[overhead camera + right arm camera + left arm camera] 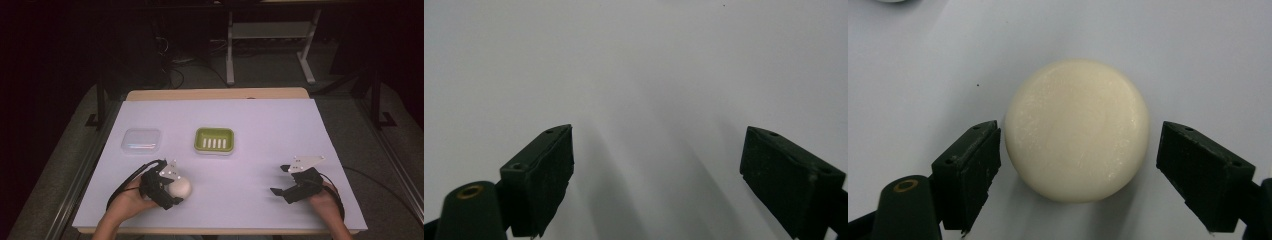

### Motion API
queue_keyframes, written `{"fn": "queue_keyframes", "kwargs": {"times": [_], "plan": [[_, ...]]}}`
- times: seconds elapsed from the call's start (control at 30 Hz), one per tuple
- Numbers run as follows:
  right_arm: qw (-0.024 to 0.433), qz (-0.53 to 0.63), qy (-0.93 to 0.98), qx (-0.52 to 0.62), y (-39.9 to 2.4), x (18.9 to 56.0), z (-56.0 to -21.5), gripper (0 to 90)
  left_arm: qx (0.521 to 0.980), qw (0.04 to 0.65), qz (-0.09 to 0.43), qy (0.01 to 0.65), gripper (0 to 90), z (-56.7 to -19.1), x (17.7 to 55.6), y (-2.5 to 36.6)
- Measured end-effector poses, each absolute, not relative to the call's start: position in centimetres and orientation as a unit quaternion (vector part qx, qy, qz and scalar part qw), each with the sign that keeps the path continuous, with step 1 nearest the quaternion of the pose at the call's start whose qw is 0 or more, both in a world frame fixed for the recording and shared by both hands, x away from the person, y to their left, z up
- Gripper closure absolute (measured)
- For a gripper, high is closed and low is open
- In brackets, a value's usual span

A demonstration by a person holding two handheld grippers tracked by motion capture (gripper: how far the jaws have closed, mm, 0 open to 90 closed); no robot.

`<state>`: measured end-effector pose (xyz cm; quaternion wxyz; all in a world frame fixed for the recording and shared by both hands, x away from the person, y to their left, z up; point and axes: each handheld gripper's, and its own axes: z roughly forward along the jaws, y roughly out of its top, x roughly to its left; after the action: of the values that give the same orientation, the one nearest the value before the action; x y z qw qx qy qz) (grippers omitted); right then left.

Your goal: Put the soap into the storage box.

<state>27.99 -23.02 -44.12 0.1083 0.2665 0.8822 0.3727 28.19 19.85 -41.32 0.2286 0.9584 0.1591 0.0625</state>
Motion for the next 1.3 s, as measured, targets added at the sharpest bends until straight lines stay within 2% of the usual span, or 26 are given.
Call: {"fn": "queue_keyframes", "kwargs": {"times": [0.57, 1.3], "plan": [[0.107, 0.373, 0.882, 0.266, -23.0, 27.9, -44.1, 13.2, 0.962, 0.219, 0.056, 0.155, 18.0, -42.0, 28.6, 18.7], [0.107, 0.377, 0.882, 0.264, -22.9, 27.8, -44.0, 13.2, 0.964, 0.204, 0.055, 0.158, 23.9, -42.4, 28.8, 18.6]]}}
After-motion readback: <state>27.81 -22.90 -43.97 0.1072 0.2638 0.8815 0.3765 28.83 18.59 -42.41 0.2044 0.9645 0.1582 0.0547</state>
